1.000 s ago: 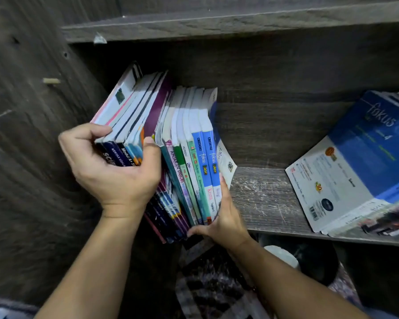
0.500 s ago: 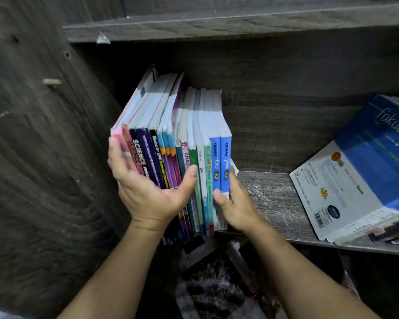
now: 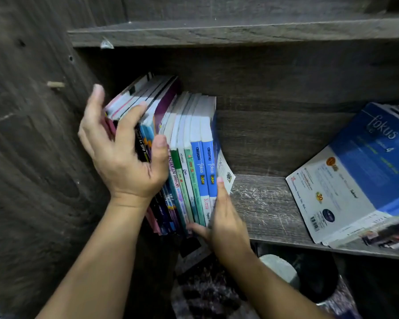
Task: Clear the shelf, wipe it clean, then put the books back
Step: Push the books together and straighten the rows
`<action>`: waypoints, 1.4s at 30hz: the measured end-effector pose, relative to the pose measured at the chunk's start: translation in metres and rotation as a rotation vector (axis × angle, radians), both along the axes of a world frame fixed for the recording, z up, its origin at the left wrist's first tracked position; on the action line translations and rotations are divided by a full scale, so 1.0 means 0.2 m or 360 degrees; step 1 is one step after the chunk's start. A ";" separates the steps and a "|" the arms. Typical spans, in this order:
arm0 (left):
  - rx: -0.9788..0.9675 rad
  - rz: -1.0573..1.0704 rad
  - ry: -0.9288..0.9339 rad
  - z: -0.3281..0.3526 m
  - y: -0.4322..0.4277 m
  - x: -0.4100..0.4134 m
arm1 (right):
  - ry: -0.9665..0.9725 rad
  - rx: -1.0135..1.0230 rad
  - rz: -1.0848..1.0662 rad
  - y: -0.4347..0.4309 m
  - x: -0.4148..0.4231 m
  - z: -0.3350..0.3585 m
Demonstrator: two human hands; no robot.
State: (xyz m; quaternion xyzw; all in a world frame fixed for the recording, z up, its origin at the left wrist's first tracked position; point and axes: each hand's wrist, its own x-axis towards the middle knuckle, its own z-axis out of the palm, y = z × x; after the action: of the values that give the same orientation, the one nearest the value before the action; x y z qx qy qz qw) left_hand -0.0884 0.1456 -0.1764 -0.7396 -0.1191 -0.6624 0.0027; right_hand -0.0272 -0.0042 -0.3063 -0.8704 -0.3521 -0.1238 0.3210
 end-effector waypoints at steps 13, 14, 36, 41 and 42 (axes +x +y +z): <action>0.0035 0.0204 0.0073 0.00 0.01 0.06 | -0.0594 -0.0108 -0.0016 0.11 -0.11 -0.15; 0.0039 0.0205 0.0081 0.00 0.01 0.06 | -0.0687 -0.0083 0.0009 0.10 -0.10 -0.17; -0.0233 -0.0074 0.0294 -0.05 -0.06 -0.03 | -0.0623 0.0247 0.0168 -0.06 0.07 -0.04; -0.0290 -0.0054 0.0327 -0.06 -0.06 -0.03 | -0.0108 -0.0741 -0.0280 -0.10 0.40 0.05; -0.0280 -0.0052 0.0315 -0.07 -0.06 -0.02 | 0.0040 -0.0999 -0.0223 -0.08 0.45 0.05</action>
State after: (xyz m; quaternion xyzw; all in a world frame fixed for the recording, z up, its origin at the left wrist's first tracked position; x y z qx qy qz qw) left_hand -0.0921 0.1333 -0.1902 -0.8005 -0.1639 -0.5733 -0.0613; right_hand 0.0632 -0.0194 -0.2970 -0.9505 -0.3084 -0.0202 0.0320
